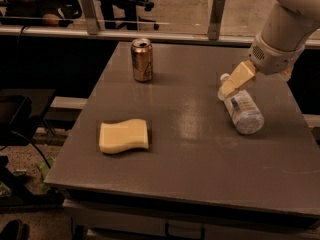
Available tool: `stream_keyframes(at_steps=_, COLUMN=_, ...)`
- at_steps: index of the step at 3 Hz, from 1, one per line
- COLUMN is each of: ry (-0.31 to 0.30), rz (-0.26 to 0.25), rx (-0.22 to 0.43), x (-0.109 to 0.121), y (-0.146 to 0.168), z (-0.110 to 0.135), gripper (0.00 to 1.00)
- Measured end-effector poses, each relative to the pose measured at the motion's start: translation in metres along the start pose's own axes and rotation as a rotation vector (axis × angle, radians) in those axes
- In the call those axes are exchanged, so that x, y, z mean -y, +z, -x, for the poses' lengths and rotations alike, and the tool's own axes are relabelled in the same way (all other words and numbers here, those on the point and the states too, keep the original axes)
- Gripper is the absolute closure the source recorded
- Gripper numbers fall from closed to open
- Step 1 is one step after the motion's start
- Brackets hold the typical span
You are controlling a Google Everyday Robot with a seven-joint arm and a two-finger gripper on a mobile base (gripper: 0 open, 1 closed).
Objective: Pick blue plastic bottle
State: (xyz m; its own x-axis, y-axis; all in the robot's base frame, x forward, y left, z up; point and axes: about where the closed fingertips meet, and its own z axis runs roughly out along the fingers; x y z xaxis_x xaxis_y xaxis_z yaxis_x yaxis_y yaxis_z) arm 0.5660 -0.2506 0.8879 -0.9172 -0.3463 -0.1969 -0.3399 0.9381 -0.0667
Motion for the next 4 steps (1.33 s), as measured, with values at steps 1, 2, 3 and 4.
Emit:
stream_keyframes(at_steps=1, ry=0.029, rz=0.000, rx=-0.037, x=0.003, y=0.015, z=0.001, gripper=0.00)
stream_keyframes(at_steps=2, ry=0.046, rz=0.008, rx=-0.072, x=0.002, y=0.027, z=0.001, gripper=0.00)
stream_keyframes(at_steps=3, ry=0.049, rz=0.019, rx=-0.093, x=-0.003, y=0.034, z=0.002, gripper=0.00)
stream_keyframes(at_steps=4, ry=0.039, rz=0.041, rx=-0.110, x=-0.011, y=0.040, z=0.004, gripper=0.16)
